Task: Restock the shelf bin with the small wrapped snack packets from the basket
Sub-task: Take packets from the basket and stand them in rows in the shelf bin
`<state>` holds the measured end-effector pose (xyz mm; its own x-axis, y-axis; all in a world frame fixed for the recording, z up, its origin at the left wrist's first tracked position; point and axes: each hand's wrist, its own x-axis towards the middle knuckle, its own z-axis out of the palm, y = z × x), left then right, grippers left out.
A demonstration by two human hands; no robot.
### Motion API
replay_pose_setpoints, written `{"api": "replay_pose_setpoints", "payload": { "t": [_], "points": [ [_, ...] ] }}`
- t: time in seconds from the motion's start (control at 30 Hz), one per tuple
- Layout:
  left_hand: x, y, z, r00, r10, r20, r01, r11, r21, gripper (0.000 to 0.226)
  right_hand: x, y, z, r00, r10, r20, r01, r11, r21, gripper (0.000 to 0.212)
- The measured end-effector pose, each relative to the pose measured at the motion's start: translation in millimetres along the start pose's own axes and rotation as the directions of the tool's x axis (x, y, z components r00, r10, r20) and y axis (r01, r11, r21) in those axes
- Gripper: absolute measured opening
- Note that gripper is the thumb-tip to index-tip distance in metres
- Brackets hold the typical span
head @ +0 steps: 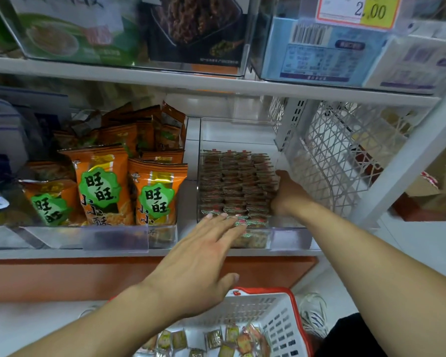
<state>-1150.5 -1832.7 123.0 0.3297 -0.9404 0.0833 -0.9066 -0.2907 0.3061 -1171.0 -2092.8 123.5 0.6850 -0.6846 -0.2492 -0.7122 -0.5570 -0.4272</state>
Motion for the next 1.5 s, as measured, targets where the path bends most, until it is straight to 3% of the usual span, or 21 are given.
{"api": "replay_pose_setpoints", "payload": {
  "t": [0.17,0.53,0.67,0.73,0.8,0.9,0.97,1.03,1.1,1.13,1.2,1.23,1.33,1.43,1.5],
  "points": [
    [0.1,0.0,-1.2,1.0,0.004,-0.002,-0.004,1.0,-0.005,0.086,3.5,-1.3,2.2,0.997,0.061,-0.042,-0.06,0.998,0.03,0.107],
    [-3.6,-0.8,-0.6,0.999,0.034,-0.015,-0.034,0.999,-0.004,0.083,1.9,-5.3,3.8,0.999,-0.023,-0.022,0.02,0.992,-0.127,0.075],
    [-8.2,0.8,-6.6,0.992,0.084,-0.094,-0.085,0.996,-0.01,0.068,-4.5,-16.5,-12.8,0.998,-0.026,-0.064,0.015,0.985,-0.173,0.083],
    [-11.9,2.3,-9.2,0.986,0.11,-0.125,-0.111,0.994,-0.006,0.057,-17.1,-20.9,-19.8,0.983,-0.127,-0.132,0.107,0.983,-0.15,0.072],
    [-15.8,2.7,-11.9,0.978,0.123,-0.169,-0.126,0.992,-0.008,0.044,-38.4,-28.0,-18.8,0.911,-0.325,-0.255,0.297,0.944,-0.143,0.056],
    [-21.7,4.8,-11.8,0.979,0.109,-0.17,-0.116,0.993,-0.03,0.026,-76.9,-39.1,-6.0,0.649,-0.658,-0.383,0.663,0.736,-0.141,0.03],
    [-27.8,3.1,-6.4,0.996,0.075,-0.045,-0.076,0.997,-0.01,0.024,-101.2,-40.2,11.9,0.447,-0.815,-0.369,0.847,0.518,-0.118,0.02],
    [-37.3,-3.1,7.0,0.989,0.026,0.143,-0.026,1.0,0.003,0.023,-121.9,-29.2,41.6,0.361,-0.882,-0.305,0.913,0.401,-0.078,0.018],
    [-49.5,-11.2,27.9,0.931,-0.051,0.361,0.051,0.999,0.009,0.031,-138.2,-6.2,80.4,0.389,-0.911,-0.14,0.915,0.4,-0.056,0.017],
    [-55.9,-15.3,41.7,0.879,-0.091,0.468,0.088,0.996,0.029,0.037,-144.1,9.0,102.1,0.463,-0.886,0.012,0.885,0.462,-0.065,0.019],
    [-69.2,-25.3,73.4,0.766,-0.156,0.623,0.158,0.986,0.053,0.046,-147.4,43.8,144.0,0.643,-0.662,0.385,0.752,0.64,-0.156,0.025],
    [-76.6,-30.6,89.9,0.714,-0.186,0.675,0.208,0.977,0.05,0.049,-146.2,63.4,163.4,0.692,-0.497,0.523,0.67,0.711,-0.211,0.028],
    [-102.1,-51.5,138.1,0.556,-0.293,0.778,0.349,0.932,0.101,0.057,-145.4,114.7,213.3,0.704,-0.147,0.695,0.487,0.812,-0.321,0.03],
    [-127.4,-71.1,180.8,0.413,-0.372,0.832,0.408,0.892,0.196,0.062,-151.5,149.3,255.9,0.664,-0.032,0.747,0.45,0.815,-0.365,0.03],
    [-137.8,-75.4,202.7,0.369,-0.393,0.842,0.471,0.86,0.195,0.066,-156.1,163.3,279.8,0.637,-0.039,0.77,0.471,0.811,-0.348,0.044]
  ]
}}
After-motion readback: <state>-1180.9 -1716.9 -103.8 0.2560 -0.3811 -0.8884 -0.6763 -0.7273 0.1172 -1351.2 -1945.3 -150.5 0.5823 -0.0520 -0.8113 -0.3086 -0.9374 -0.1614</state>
